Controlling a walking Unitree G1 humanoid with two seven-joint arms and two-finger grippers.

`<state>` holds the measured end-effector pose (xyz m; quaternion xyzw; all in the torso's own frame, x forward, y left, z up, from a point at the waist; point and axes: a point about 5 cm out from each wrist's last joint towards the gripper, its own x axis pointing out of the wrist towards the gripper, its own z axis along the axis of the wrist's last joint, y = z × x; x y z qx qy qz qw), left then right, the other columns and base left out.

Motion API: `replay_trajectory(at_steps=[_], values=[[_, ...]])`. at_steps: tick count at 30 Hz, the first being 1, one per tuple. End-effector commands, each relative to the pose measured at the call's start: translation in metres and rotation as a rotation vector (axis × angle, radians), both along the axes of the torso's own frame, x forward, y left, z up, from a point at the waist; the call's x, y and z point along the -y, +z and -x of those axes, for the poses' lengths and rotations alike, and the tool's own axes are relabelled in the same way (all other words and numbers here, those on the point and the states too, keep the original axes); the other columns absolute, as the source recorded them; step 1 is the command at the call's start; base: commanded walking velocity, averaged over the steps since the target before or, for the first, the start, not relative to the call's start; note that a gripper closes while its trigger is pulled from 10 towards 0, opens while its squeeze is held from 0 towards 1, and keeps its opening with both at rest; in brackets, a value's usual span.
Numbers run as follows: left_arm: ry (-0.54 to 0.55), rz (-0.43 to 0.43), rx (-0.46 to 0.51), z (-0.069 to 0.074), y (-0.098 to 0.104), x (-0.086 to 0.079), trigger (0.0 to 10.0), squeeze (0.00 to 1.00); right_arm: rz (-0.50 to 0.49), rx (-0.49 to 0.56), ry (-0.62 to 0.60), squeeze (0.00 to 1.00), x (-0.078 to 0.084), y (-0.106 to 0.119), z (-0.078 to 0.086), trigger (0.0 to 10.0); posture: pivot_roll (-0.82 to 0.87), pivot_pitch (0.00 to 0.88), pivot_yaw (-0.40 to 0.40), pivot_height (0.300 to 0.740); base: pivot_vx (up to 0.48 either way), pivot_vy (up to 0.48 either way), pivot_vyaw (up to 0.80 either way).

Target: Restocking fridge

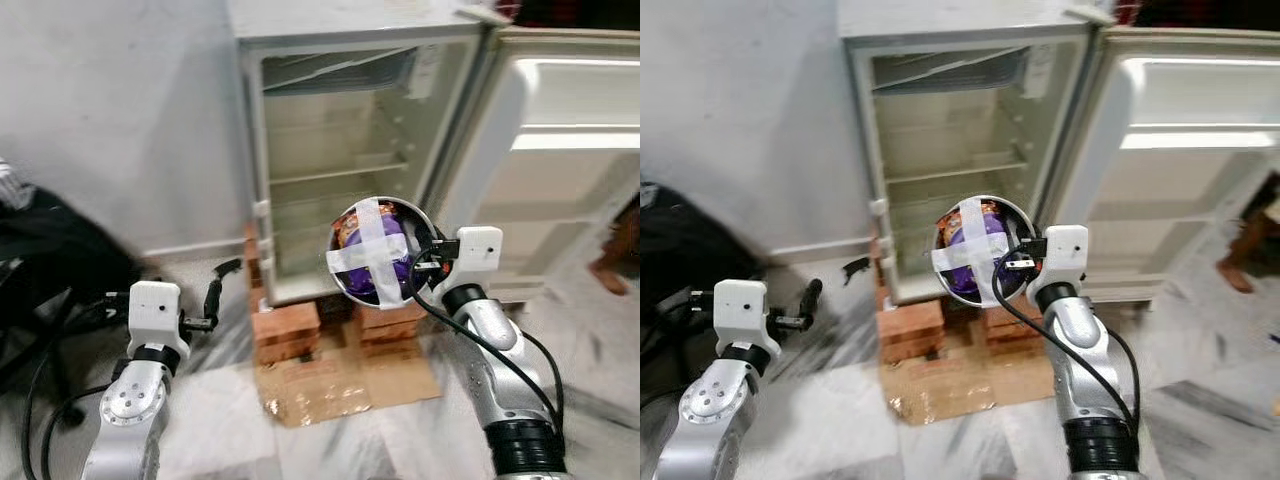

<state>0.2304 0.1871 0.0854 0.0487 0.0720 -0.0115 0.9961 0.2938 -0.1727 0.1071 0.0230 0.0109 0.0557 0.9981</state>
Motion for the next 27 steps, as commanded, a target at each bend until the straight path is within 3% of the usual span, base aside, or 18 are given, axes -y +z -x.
replay_trajectory(at_steps=[1, 23, 27], values=[[-0.006, 0.005, 0.009, -0.001, 0.002, -0.001, 10.0, 0.0, -0.015, 0.03, 0.026, 0.0, -0.01, 0.007, -0.004, 10.0, 0.07, 0.0, -0.032, 0.74, 0.48, 0.0, 0.0], [0.022, 0.014, 0.004, -0.001, 0.0, -0.001, 10.0, 0.0, -0.007, 0.029, 0.083, 0.0, -0.018, 0.007, -0.008, 10.0, 0.07, 0.0, -0.039, 0.74, 0.474, 0.0, 0.0], [0.036, 0.012, -0.014, -0.001, -0.002, -0.003, 10.0, 0.0, -0.005, 0.022, 0.096, 0.0, -0.02, 0.006, -0.009, 10.0, 0.08, 0.0, -0.04, 0.74, 0.074, 0.0, 0.0]])
